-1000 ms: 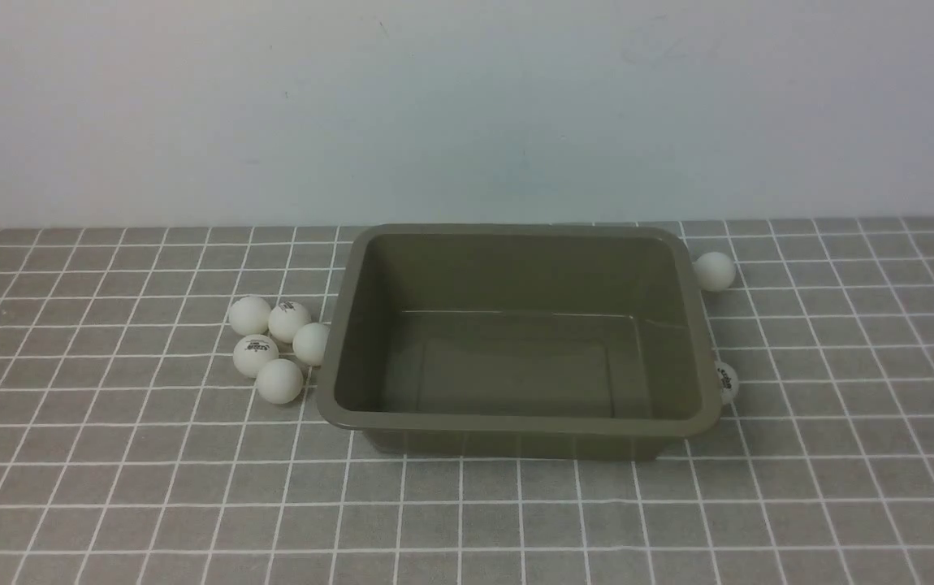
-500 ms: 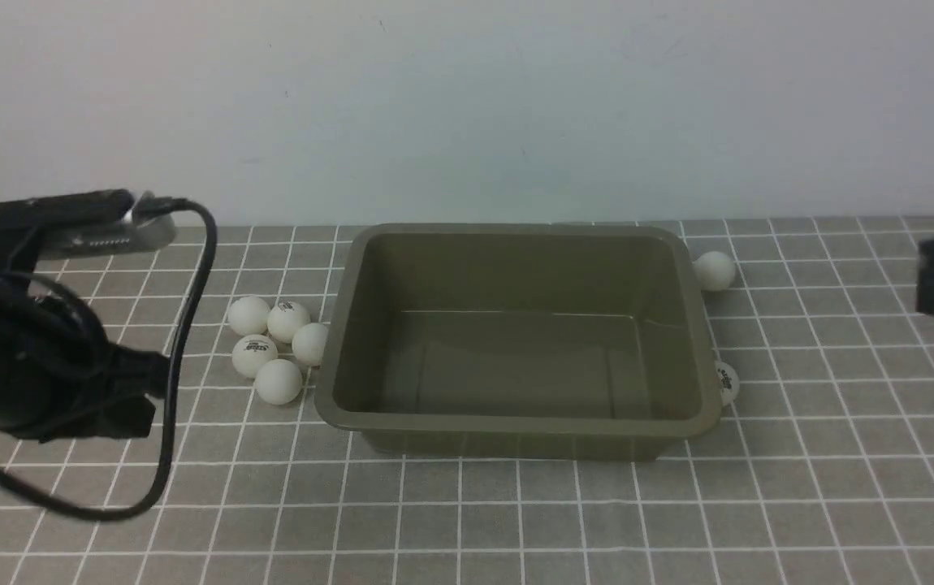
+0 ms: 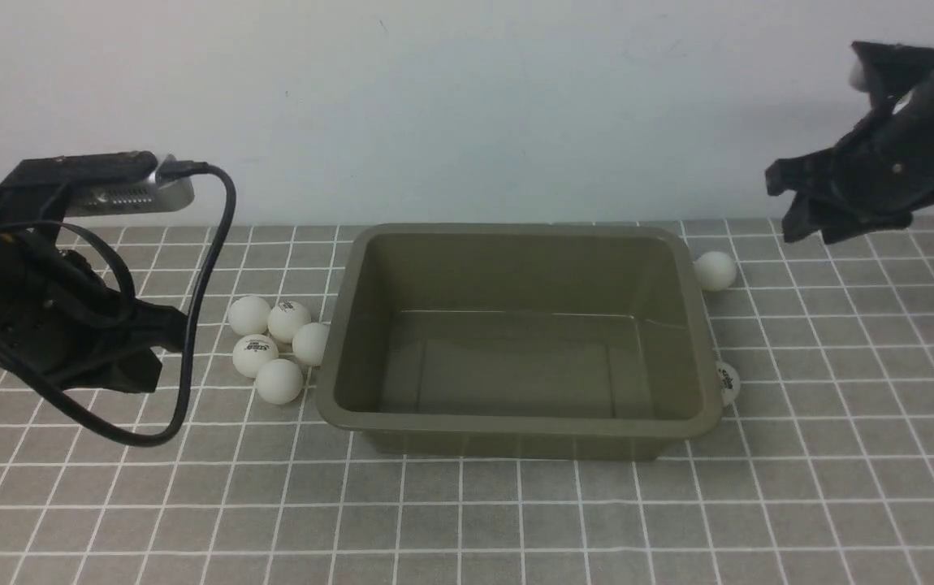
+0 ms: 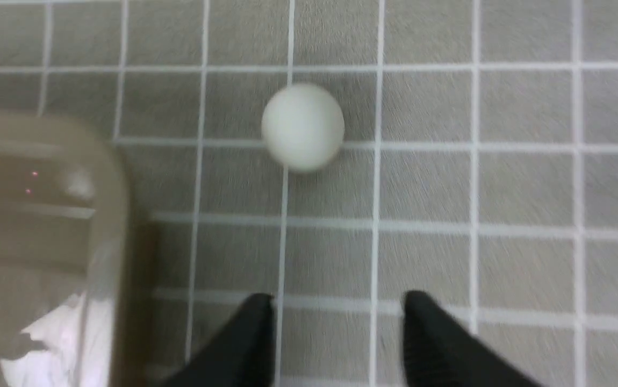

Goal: Put the table tennis balls into the box on the grey coffee tablecloth.
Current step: 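Reach for and grasp a ping pong ball on the table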

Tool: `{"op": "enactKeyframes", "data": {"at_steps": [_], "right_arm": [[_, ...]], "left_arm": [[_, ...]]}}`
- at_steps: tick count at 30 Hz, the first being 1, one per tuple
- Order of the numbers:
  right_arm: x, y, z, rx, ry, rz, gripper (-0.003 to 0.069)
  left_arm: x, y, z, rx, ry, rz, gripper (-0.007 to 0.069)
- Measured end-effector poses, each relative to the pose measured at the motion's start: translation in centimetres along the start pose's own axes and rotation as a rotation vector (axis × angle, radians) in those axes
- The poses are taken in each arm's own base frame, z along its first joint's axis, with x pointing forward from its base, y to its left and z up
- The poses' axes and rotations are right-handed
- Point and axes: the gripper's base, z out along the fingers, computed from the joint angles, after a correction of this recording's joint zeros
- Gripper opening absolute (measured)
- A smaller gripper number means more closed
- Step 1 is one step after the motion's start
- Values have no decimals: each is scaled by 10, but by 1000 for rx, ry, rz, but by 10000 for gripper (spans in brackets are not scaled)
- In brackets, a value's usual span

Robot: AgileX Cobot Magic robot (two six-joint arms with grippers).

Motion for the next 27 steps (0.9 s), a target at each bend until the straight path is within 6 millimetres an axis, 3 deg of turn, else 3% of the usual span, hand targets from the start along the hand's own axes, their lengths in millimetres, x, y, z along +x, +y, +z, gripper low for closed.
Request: {"op": "enactKeyframes", "data": {"at_steps": [1,2,3,5,7,11,15,17,19,20,23,25,27], "right_arm": [[-5,0,12,-5,15,5,394],[-6,0,14,-7,18,7,394],[-13,-1,37,-15,44,16,473],[-14,-1,47,-15,58,17,493],[-21,2,74,-23,73,0,555],[-22,12,105,-33,93,-22,573],[-22,14,122,-35,93,-27,552],[-23,14,124,-35,89,-27,530],[-25,14,126,-31,78,-30,376],[-25,13,126,-25,75,-34,347],[-27,9,117,0,112,-53,363],[-29,10,98,3,142,-62,363],[-34,14,67,-7,138,-70,363]], "left_arm": [[0,0,0,0,3,1,-5],[0,0,0,0,3,1,-5],[0,0,0,-2,5,2,-5],[1,0,0,-1,6,2,-5],[1,0,0,-1,11,2,-5],[3,1,0,-10,28,11,-5],[3,2,0,-17,29,15,-5],[3,2,0,-17,29,16,-5],[3,2,1,-17,31,10,-5],[2,2,2,-18,33,6,-5],[-2,4,7,-28,34,-25,-5],[-11,6,12,-39,25,-51,-5],[-20,8,17,-40,28,-69,-5]]}}
